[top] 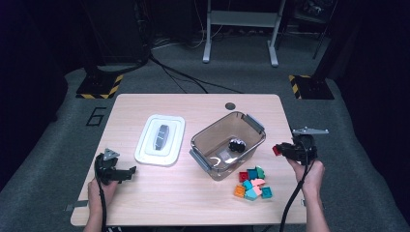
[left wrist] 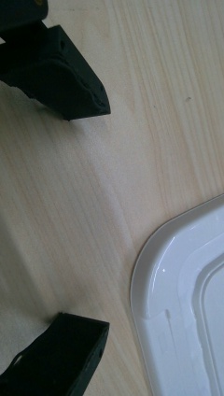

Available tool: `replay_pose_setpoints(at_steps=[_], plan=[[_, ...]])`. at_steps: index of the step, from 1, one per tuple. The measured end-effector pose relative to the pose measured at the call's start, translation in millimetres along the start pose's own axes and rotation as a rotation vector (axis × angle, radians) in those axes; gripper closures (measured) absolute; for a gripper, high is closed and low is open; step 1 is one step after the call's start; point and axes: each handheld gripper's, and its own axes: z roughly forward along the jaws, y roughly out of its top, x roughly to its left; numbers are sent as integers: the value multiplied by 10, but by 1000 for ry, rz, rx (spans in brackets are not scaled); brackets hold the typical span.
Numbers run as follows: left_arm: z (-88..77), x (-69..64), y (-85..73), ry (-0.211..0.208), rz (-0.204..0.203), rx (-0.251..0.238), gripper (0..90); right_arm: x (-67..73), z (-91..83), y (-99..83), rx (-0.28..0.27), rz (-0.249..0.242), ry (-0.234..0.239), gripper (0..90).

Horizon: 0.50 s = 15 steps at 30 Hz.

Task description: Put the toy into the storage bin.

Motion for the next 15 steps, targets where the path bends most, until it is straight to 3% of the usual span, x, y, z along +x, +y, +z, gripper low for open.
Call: replay_pose_setpoints(at_steps=[15], plan=[[1, 0, 0, 0, -1, -1, 2, 146, -113, 400, -44, -42, -8, 691]])
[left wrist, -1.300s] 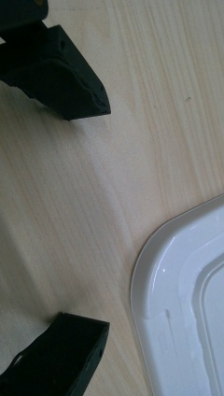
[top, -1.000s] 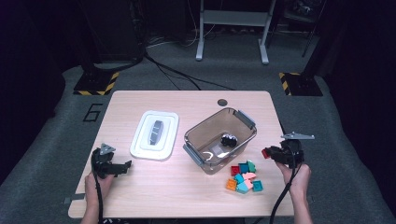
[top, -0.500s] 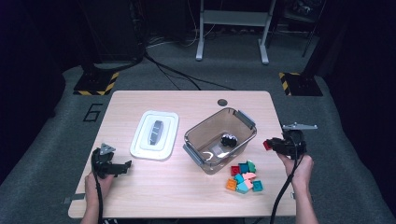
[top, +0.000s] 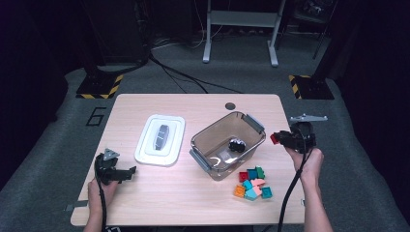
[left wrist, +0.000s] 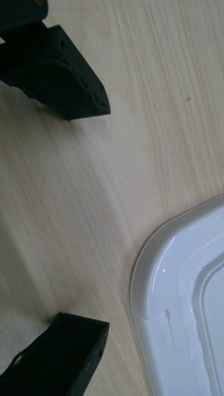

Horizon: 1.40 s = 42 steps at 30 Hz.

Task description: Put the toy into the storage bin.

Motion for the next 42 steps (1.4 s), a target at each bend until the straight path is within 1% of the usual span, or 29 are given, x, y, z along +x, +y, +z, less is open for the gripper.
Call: replay_pose_setpoints(at_steps=[2, 6, 11, 15, 16, 19, 21, 23, 25, 26, 29, 32, 34, 37, 39, 41, 42], plan=[[0, 0, 0, 0, 0, 0, 2, 40, -6, 66, -15, -17, 9, 691], [0, 0, 0, 0, -1, 1, 2, 159, 26, 191, -26, -44, 29, 691], [0, 0, 0, 0, 0, 0, 2, 306, 150, 273, -8, -64, 53, 691], [0, 0, 0, 0, 0, 0, 2, 390, 275, 272, 6, -75, 74, 690], [0, 0, 0, 0, -1, 0, 2, 403, 306, 266, 20, -71, 80, 690], [0, 0, 0, 0, 0, 0, 2, 412, 384, 232, 22, -79, 98, 690], [0, 0, 0, 0, 0, 0, 2, 416, 421, 211, 32, -78, 97, 689], [0, 0, 0, 0, 0, 0, 2, 405, 456, 194, 40, -89, 99, 689], [0, 0, 0, 0, 0, 0, 2, 396, 476, 179, 42, -89, 96, 688], [0, 0, 0, 0, 0, 0, 2, 394, 472, 172, 45, -82, 96, 687], [-1, 0, 0, -1, 0, 1, 2, 387, 451, 161, 36, -78, 104, 672], [0, 0, 0, 0, 0, 0, 2, 378, 430, 161, 35, -86, 104, 574], [0, 0, 0, 0, -1, 0, 2, 376, 410, 156, 29, -80, 107, 555], [0, 0, 0, 0, 0, 0, 2, 372, 365, 142, 15, -70, 112, 485], [0, 0, 0, 0, 0, 0, 2, 367, 322, 123, 5, -59, 118, 400], [0, 0, 0, 0, -1, 0, 2, 338, 272, 83, -16, -43, 125, 321], [0, -1, 0, -1, -2, 1, 2, 318, 251, 58, -17, -32, 129, 283]])
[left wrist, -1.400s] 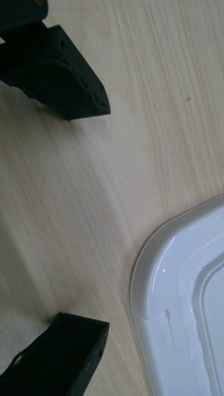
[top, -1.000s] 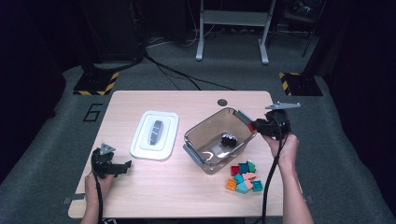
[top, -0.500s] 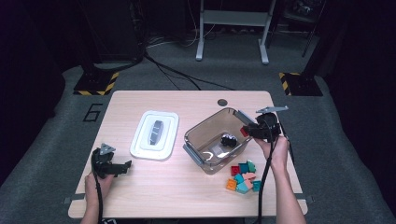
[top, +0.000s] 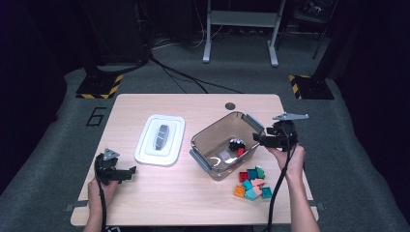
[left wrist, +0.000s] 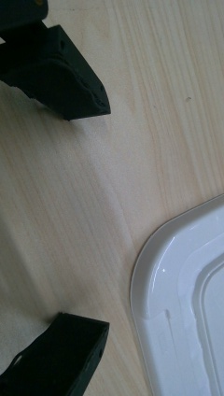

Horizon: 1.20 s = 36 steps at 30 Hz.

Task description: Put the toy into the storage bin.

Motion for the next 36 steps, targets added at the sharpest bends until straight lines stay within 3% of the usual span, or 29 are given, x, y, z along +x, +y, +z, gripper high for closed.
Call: replay_pose_setpoints(at_steps=[6, 12, 17, 23, 25, 30, 35, 36], plan=[[0, 0, 0, 0, 0, 0, 2, -101, -117, -237, 24, 43, -16, 147], [0, 1, 0, 0, 1, 0, 2, -155, -171, -621, 84, 44, -47, 50], [0, 1, 0, 0, 1, 0, 2, -135, -157, -931, 108, 58, -47, 0], [0, 1, 0, 2, 3, -2, 2, -80, -128, -1273, 143, 94, -37, 1], [-1, 1, 0, 1, 3, 0, 2, -67, -123, -1356, 149, 85, -38, 35], [2, -3, -1, 2, -3, -5, 3, 8, -129, -1482, 182, 89, -23, 310], [2, -5, -3, 1, -4, -6, 3, 66, -121, -1553, 195, 61, -19, 486], [1, -5, -3, 2, -4, -6, 2, 80, -126, -1563, 204, 80, -24, 507]])
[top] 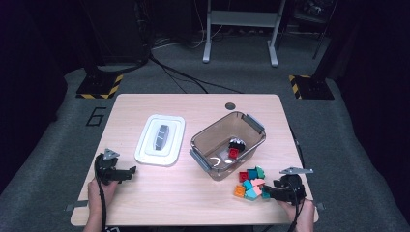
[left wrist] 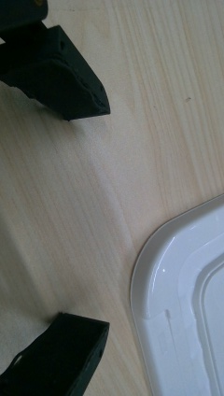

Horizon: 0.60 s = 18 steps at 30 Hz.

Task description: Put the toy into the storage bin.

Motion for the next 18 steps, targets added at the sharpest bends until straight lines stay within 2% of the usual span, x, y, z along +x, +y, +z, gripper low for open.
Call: replay_pose_setpoints(at_steps=[4, 5, 6, 10, 14, 15, 16, 18], plan=[[1, 0, 0, 0, -1, 0, 3, -26, 14, -25, 6, 2, -15, 637], [1, 2, 0, 1, 1, -1, 3, -14, 14, -28, 15, 25, -26, 663], [0, 1, 0, 1, 0, -1, 3, -35, 10, -37, 10, 13, -30, 690], [0, 1, 0, 1, 1, -1, 3, -89, -13, -34, -5, 22, -63, 781], [0, 0, 0, 0, -1, 0, 3, -136, -42, -14, -30, 41, -93, 812], [1, 2, 0, 1, 2, -1, 2, -151, -43, -9, -38, 36, -94, 861], [1, 1, 0, 1, 0, -1, 2, -158, -52, 0, -40, 37, -100, 870], [0, 1, 0, 0, 0, 0, 3, -171, -61, 15, -43, 44, -98, 826]])
